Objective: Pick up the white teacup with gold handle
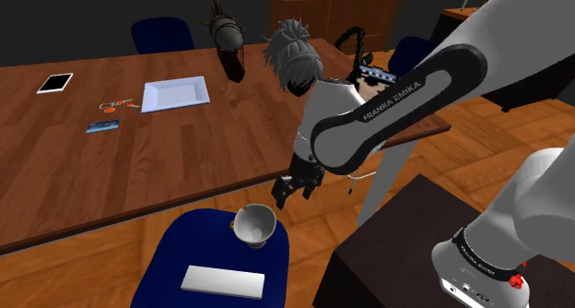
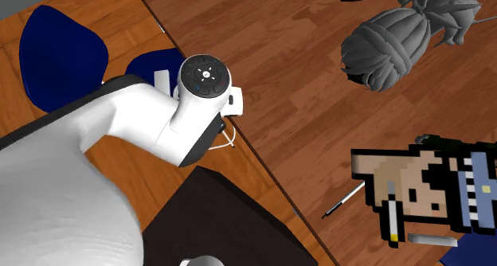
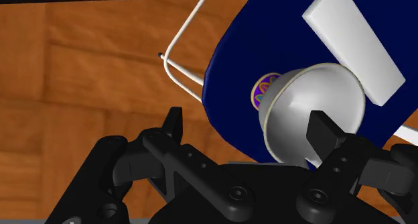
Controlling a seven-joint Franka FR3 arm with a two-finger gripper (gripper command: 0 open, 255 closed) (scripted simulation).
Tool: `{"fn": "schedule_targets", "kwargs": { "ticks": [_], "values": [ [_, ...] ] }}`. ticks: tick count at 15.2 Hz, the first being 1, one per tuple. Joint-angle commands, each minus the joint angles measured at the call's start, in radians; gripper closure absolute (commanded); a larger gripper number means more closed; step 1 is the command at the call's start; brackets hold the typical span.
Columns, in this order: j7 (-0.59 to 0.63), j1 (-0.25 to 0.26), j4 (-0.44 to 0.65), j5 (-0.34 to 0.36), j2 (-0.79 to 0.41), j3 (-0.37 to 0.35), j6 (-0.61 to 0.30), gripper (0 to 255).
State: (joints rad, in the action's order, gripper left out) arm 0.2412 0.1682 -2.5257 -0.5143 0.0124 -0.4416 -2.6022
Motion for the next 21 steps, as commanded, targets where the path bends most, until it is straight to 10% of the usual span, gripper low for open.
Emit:
{"fn": "schedule_targets", "kwargs": {
  "ticks": [1, 14, 15, 21],
  "values": [
    [0.025, 0.010, 0.041, 0.006, -0.082, -0.011, -0.068, 0],
    [0.038, 0.068, 0.142, 0.023, -0.345, 0.007, -0.273, 0],
    [0.006, 0.056, 0.099, -0.018, -0.318, -0.012, -0.286, 255],
    [-0.050, 0.019, 0.068, -0.063, -0.281, -0.028, -0.270, 255]
  ]
}}
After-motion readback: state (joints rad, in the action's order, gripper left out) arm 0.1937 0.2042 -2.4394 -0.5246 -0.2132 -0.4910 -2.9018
